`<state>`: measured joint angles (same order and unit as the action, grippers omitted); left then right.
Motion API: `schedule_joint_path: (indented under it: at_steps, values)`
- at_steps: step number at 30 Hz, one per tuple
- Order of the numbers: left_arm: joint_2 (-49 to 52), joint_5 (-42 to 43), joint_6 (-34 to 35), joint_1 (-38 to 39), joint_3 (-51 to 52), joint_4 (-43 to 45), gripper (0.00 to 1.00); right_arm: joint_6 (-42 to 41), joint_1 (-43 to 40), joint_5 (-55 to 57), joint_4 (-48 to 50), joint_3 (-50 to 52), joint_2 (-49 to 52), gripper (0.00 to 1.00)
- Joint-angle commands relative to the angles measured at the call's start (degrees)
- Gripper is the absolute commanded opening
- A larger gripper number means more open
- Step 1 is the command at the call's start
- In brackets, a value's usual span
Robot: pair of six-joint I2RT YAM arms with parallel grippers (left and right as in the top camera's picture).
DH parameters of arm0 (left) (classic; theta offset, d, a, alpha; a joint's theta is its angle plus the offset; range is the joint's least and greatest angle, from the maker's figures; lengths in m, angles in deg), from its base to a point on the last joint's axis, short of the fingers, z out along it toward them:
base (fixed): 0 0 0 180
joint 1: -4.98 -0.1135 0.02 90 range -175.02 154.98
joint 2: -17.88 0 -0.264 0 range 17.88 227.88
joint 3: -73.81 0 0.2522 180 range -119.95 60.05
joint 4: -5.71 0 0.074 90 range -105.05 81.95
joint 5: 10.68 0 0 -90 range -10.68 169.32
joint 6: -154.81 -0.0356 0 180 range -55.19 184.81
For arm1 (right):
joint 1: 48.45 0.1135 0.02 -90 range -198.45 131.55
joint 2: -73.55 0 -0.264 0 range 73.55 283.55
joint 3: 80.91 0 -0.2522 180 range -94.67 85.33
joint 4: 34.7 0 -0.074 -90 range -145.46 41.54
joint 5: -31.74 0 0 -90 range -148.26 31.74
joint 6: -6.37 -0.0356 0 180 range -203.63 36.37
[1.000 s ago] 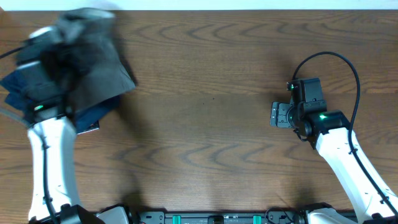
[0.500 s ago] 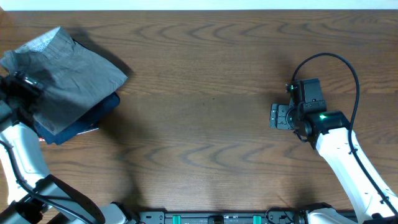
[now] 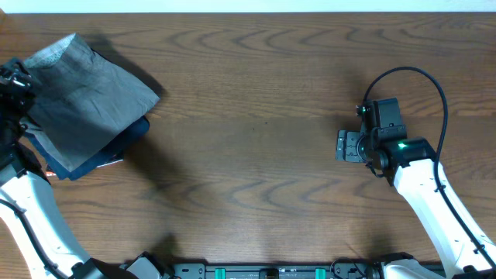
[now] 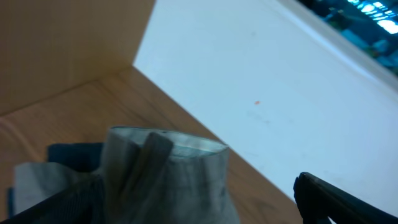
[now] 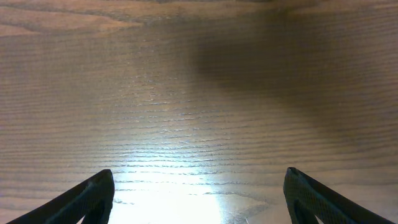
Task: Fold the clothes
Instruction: 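Carry the folded shorts with the left gripper onto the navy stack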
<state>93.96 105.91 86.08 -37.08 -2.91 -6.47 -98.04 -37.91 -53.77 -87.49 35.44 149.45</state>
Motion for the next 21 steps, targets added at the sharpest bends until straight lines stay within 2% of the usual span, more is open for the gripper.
schedule_joint_path:
  at_steps: [1, 6, 12, 14, 21]
  values:
    - [0.98, 3.52, 2.82, -0.09, -0.87, 0.35, 0.98, 0.35, -0.42, -0.02, -0.02, -0.76, -0.63, 0.86]
    - [1.88, 10.43, 3.06, 0.55, -0.87, 5.03, 1.00, 0.33, -0.42, -0.02, -0.02, -0.76, -0.63, 0.86]
    - [6.47, 11.47, 2.58, 3.89, -0.87, 5.18, 0.88, 0.33, -0.42, -0.04, -0.07, -0.76, -0.63, 0.86]
    - [8.39, 9.73, 1.20, 4.00, -0.87, 4.98, 0.87, 0.33, -0.42, -0.04, -0.24, -0.76, -0.63, 0.85]
    - [14.43, -5.40, 1.05, -0.02, -0.87, 3.54, 0.87, 0.33, -0.42, -0.04, -1.51, -0.74, -0.63, 0.85]
